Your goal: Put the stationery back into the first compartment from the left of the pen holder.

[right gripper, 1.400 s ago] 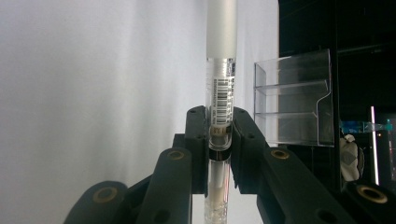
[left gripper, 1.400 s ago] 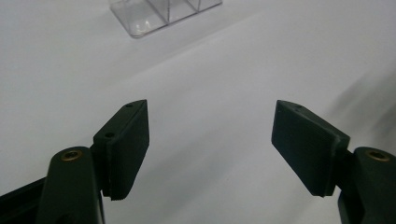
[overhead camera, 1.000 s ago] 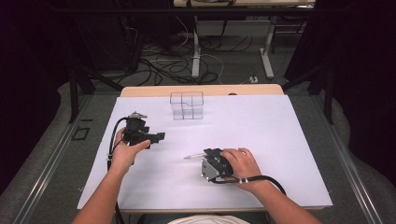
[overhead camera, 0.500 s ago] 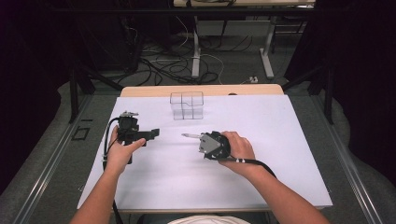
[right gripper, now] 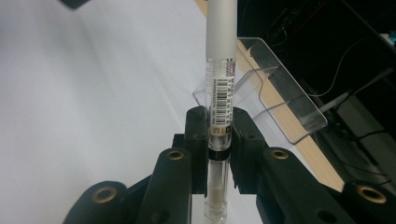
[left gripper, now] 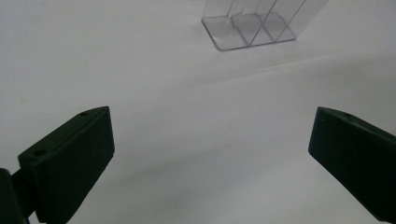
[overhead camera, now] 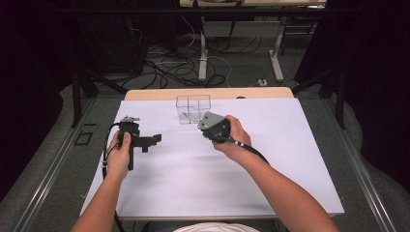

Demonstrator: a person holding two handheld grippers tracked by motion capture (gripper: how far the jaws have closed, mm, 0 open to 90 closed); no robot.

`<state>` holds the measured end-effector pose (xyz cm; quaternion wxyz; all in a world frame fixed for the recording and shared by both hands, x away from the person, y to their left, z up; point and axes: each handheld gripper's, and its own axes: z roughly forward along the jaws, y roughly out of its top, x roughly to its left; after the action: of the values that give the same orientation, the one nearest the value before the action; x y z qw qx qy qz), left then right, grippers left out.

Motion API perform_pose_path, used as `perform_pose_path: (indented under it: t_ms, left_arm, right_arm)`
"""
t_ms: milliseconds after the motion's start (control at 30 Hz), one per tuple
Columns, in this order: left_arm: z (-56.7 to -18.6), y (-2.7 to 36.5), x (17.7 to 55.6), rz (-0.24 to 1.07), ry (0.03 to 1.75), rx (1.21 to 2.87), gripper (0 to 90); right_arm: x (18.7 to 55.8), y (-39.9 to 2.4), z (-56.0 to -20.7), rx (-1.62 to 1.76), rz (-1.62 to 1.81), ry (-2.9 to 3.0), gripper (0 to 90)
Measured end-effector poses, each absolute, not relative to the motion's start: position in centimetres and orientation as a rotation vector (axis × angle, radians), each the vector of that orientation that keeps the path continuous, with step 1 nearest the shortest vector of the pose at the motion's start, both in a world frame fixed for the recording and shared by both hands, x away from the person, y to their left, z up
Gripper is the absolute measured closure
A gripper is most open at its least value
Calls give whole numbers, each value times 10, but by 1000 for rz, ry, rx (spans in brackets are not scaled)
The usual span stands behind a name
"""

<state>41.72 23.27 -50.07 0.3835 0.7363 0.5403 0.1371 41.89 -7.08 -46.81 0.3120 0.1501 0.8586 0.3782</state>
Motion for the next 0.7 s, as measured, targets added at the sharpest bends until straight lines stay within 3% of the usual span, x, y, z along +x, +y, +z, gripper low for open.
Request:
perform_pose_path:
  t_ms: [700]
  left_arm:
    - [-505, 241, 416, 389, 1387, 1862, 2]
  right_arm:
    - [486, -54, -445, 792, 1304, 2180, 794]
